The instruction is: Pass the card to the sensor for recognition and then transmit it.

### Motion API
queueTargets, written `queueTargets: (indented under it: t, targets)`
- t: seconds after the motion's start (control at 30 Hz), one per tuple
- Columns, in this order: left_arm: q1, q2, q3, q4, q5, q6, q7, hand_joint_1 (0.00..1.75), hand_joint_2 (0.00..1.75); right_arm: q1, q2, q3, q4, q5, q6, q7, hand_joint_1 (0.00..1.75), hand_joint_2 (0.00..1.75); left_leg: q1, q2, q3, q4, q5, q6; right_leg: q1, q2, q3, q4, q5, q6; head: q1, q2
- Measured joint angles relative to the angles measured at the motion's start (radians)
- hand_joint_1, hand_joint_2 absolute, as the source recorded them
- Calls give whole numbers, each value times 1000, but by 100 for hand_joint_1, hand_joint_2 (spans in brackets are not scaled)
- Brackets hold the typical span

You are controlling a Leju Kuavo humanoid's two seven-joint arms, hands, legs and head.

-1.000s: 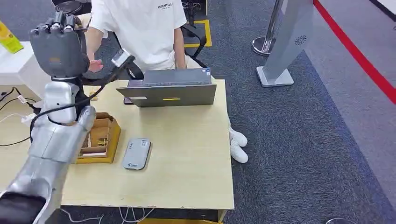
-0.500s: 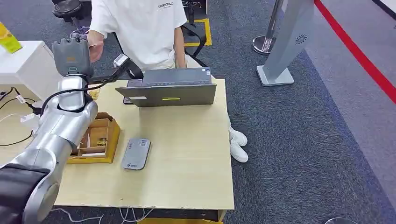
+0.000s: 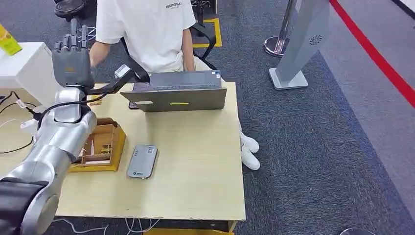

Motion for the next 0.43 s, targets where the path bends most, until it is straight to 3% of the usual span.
queueTargets:
  t: [0.1,0.17,0.23,0.3,0.37,0.43]
  targets:
    - [23,15,33,-57,51,2,-36,0,175,0,0,0,0,-5,-3,-2,0,0,0,-1,0,0,0,0,0,-1,0,0,0,0,1,0]
    - [61,36,64,-128,173,-10,-99,0,175,1,0,0,0,-11,-3,-3,0,0,0,0,-1,-1,0,0,0,0,0,1,0,0,1,0]
    - [132,82,102,-230,314,-41,-152,0,175,2,0,0,0,-20,-3,-13,0,0,0,7,1,-2,-1,0,0,7,-1,2,0,0,2,0]
    - [217,160,176,-352,504,-105,-213,0,175,6,0,0,0,-30,-3,-22,0,0,0,15,2,-3,-3,-2,0,15,-1,2,0,0,2,0]
    - [321,240,295,-457,707,-193,-302,0,175,11,0,0,0,-39,-6,-28,0,0,0,22,6,-4,-4,-3,0,22,-3,2,-1,-2,0,0]
    - [399,290,418,-523,776,-242,-368,0,175,13,0,0,0,-44,-6,-31,0,0,1,20,5,-4,-4,-3,1,19,-6,2,-2,-3,-5,0]
